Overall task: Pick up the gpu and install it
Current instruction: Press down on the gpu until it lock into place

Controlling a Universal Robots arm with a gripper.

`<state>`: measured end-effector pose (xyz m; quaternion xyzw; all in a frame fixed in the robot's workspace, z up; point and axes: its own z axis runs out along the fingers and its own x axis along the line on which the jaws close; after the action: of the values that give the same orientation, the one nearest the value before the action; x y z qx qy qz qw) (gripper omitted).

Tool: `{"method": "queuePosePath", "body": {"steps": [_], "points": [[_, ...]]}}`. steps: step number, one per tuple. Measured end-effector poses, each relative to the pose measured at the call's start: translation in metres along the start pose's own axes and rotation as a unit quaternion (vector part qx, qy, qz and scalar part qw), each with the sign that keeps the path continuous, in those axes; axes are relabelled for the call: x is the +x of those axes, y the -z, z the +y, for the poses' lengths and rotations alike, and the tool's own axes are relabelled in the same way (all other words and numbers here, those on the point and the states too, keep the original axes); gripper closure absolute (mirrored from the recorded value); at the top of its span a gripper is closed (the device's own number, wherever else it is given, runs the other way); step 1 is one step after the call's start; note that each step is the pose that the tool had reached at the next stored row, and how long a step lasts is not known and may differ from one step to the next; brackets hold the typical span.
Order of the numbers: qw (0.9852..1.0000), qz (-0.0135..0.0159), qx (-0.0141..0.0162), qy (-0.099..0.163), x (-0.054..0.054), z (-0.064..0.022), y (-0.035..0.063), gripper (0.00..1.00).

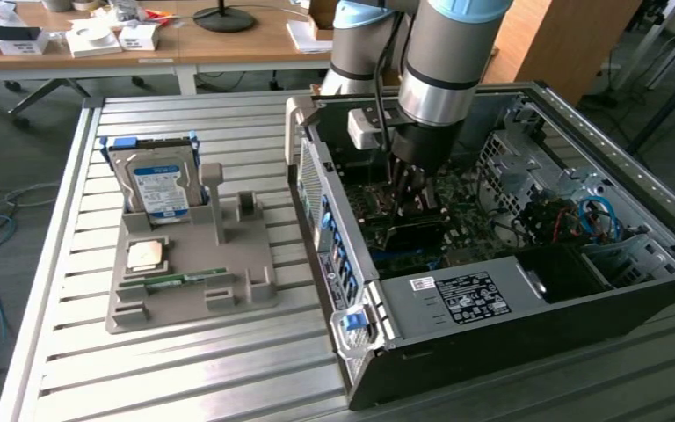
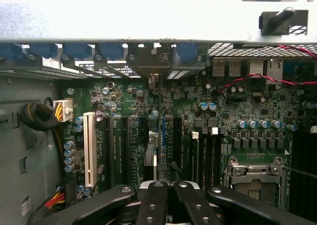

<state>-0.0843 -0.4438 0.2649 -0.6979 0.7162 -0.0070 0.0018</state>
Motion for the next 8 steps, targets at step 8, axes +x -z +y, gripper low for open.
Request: {"method": "queuePosePath", "body": {"steps": [8], "points": [[1.0000,0.0000,0.0000,0.000,0.0000,0.0000,-0.0005,0.89]]}}
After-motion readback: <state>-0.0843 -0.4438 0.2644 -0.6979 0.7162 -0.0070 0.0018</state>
